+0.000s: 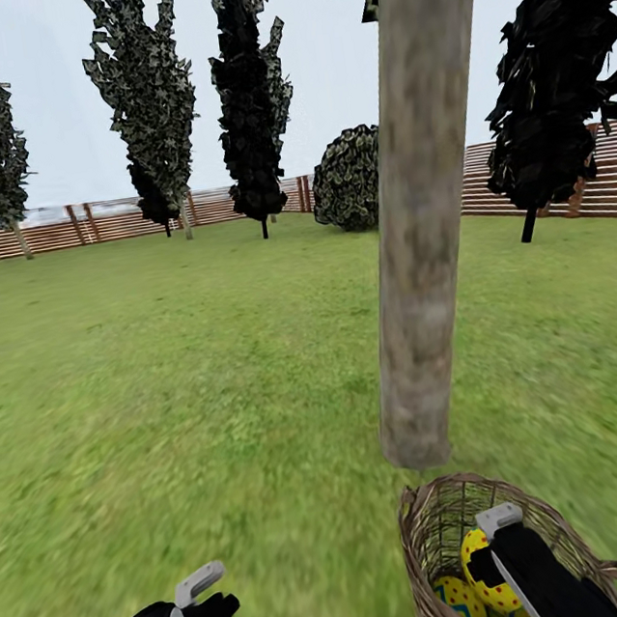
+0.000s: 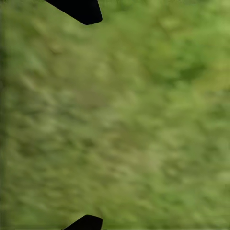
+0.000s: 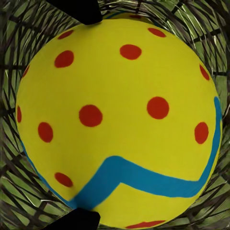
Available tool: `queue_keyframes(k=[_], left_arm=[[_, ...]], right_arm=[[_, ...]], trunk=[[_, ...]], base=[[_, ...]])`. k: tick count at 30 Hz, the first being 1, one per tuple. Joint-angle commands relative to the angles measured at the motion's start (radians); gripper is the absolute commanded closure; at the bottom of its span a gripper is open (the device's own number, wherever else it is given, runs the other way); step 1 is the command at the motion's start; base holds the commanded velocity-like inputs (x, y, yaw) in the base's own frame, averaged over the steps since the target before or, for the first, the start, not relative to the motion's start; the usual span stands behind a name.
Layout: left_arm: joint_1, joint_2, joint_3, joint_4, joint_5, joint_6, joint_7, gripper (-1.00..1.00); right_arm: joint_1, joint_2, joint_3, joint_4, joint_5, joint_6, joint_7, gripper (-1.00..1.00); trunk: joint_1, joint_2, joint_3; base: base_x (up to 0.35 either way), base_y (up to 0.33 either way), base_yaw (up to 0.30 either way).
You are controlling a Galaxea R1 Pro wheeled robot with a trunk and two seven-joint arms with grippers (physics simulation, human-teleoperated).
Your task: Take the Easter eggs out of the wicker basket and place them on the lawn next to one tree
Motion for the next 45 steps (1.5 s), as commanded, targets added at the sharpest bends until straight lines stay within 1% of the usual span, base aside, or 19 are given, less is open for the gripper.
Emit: queue_keyframes(k=[1,8,11,17,18,21,37,45], left_arm=[[-0.001,-0.001,0.003,-0.001,0.01,0.005,0.005,-1.0],[-0.001,-0.002,0.003,-0.001,0.01,0.004,0.009,-1.0],[-0.001,-0.001,0.01,-0.001,0.012,0.003,0.018,-1.0],[-0.001,-0.003,0.007,0.002,0.013,0.003,0.018,-1.0],[-0.001,-0.003,0.007,0.015,0.013,0.003,0.019,-1.0],[-0.001,-0.004,0.007,0.034,0.015,0.002,0.018,-1.0],[-0.001,-0.005,0.007,0.036,0.015,0.002,0.018,-1.0],[-0.001,-0.007,0.006,0.037,0.013,0.002,0.017,-1.0]], right_arm=[[-0.001,-0.001,0.004,-0.001,0.002,0.005,-0.002,1.0],[-0.001,-0.001,0.004,-0.001,0.002,0.005,-0.001,1.0],[-0.001,-0.001,0.004,0.0,0.002,0.005,-0.002,1.0],[-0.001,0.002,0.004,0.002,0.002,0.005,-0.002,1.0],[-0.001,0.002,0.004,0.002,0.002,0.004,-0.002,1.0],[-0.001,0.003,0.005,0.002,0.002,0.005,-0.002,1.0],[-0.001,0.002,0.004,0.002,0.002,0.004,-0.002,1.0],[-0.001,0.004,0.005,0.004,0.003,0.005,-0.002,1.0]], trunk=[[-0.004,0.007,0.002],[-0.031,0.056,0.024],[-0.042,0.077,0.033],[-0.065,0.119,0.052],[-0.069,0.126,0.055],[-0.081,0.147,0.065],[-0.142,0.259,0.115],[-0.173,0.315,0.141]], base=[[0.0,0.0,0.0],[0.0,0.0,0.0],[-0.021,0.0,0.0],[-0.256,0.0,0.0],[-0.056,0.0,0.0],[-0.014,0.0,0.0],[0.0,0.0,0.0],[0.0,0.0,-0.148]])
